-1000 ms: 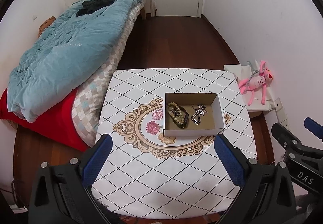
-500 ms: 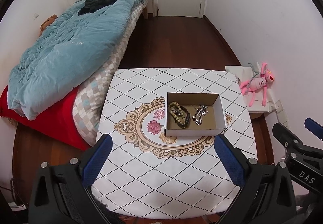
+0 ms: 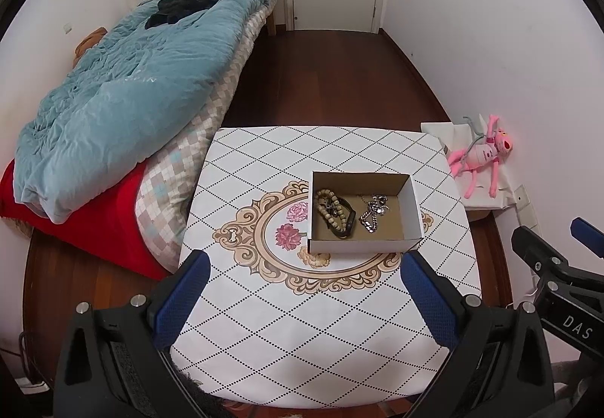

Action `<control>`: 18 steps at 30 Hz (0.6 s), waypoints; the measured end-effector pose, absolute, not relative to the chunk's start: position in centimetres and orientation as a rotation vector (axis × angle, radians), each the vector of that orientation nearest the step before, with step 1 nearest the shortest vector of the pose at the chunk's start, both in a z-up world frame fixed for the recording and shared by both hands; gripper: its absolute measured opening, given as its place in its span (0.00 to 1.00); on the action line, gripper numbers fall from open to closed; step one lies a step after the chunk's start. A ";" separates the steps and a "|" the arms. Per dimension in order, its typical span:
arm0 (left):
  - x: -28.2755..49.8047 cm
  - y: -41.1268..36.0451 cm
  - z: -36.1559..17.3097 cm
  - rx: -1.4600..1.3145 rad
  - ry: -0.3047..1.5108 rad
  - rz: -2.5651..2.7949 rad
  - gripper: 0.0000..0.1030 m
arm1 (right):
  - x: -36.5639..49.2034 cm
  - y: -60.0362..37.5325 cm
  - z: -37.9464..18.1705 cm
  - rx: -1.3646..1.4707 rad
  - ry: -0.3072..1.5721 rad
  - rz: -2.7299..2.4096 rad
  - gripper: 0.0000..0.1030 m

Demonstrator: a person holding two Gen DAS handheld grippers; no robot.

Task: Organize jewelry

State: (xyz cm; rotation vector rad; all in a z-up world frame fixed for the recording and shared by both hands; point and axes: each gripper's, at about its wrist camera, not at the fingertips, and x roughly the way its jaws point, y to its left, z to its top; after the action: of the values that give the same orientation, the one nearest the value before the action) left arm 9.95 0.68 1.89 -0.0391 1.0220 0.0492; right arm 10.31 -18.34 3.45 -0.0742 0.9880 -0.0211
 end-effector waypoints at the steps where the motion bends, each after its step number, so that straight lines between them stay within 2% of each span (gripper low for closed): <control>1: 9.9 0.7 1.9 -0.039 1.022 0.050 1.00 | 10.3 -18.4 3.5 -0.075 0.989 -0.023 1.00; 18: 10.1 0.9 2.5 -0.040 1.008 0.064 1.00 | 10.2 -18.4 3.8 -0.071 0.983 -0.020 1.00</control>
State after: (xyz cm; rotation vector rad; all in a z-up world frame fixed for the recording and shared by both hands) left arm 10.14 0.91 2.54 -0.0401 1.0079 0.0638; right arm 10.17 -18.44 3.77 -0.0711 0.9831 -0.0204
